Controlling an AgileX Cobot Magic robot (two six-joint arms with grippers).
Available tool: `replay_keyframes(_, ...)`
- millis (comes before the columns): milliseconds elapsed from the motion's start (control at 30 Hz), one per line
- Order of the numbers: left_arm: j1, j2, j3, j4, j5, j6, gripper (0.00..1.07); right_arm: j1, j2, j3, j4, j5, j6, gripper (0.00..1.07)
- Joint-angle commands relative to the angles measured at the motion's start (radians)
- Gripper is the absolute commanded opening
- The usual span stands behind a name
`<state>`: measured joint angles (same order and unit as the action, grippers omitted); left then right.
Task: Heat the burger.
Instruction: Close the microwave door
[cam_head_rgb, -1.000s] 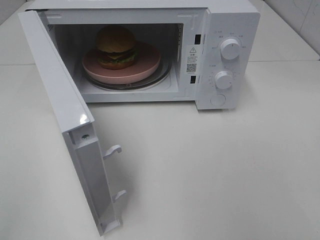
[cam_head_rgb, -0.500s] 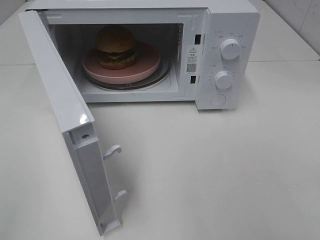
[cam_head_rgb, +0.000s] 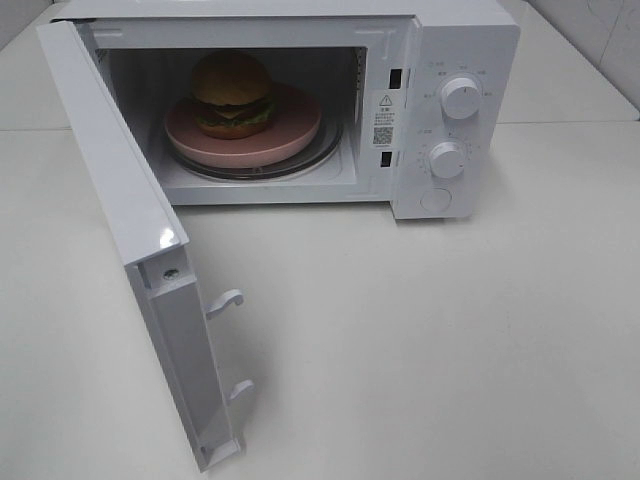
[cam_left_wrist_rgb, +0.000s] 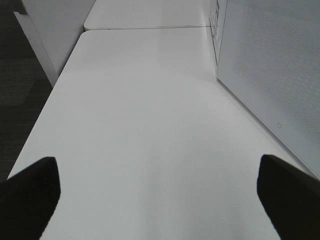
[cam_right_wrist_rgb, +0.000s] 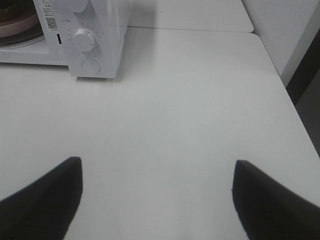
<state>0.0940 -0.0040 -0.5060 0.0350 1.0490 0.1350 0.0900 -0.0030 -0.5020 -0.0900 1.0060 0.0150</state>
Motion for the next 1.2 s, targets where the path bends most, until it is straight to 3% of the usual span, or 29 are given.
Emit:
replay_keyframes(33, -0.001, -0.019, 0.002, 0.003, -0.007, -0.002, 1.06, -0.005, -0.031, 0.002, -0.004, -0.009, -0.004, 0.93)
replay_keyframes(133, -0.001, -0.019, 0.002, 0.003, -0.007, -0.002, 1.06, -0.005, -0.031, 0.002, -0.004, -0.009, -0.002, 1.01)
replay_keyframes(433, -0.001, -0.019, 0.002, 0.003, -0.007, -0.002, 1.06, -0.005, -0.031, 0.002, -0.004, -0.009, -0.001, 1.01)
replay_keyframes(667, -0.001, -0.019, 0.002, 0.003, -0.007, -0.002, 1.06, -0.074, -0.031, 0.002, 0.004, -0.009, -0.004, 1.01)
replay_keyframes(833, -0.001, -0.019, 0.002, 0.003, -0.007, -0.002, 1.06, -0.074, -0.031, 0.002, 0.004, -0.009, -0.005, 1.0)
replay_keyframes(1033, -0.001, -0.019, 0.002, 0.003, -0.007, -0.002, 1.06, -0.074, -0.031, 0.002, 0.004, -0.009, -0.005, 0.91)
replay_keyframes(1200, -0.001, -0.019, 0.002, 0.003, -0.007, -0.002, 1.06, -0.074, -0.031, 0.002, -0.001, -0.009, 0.003, 0.7)
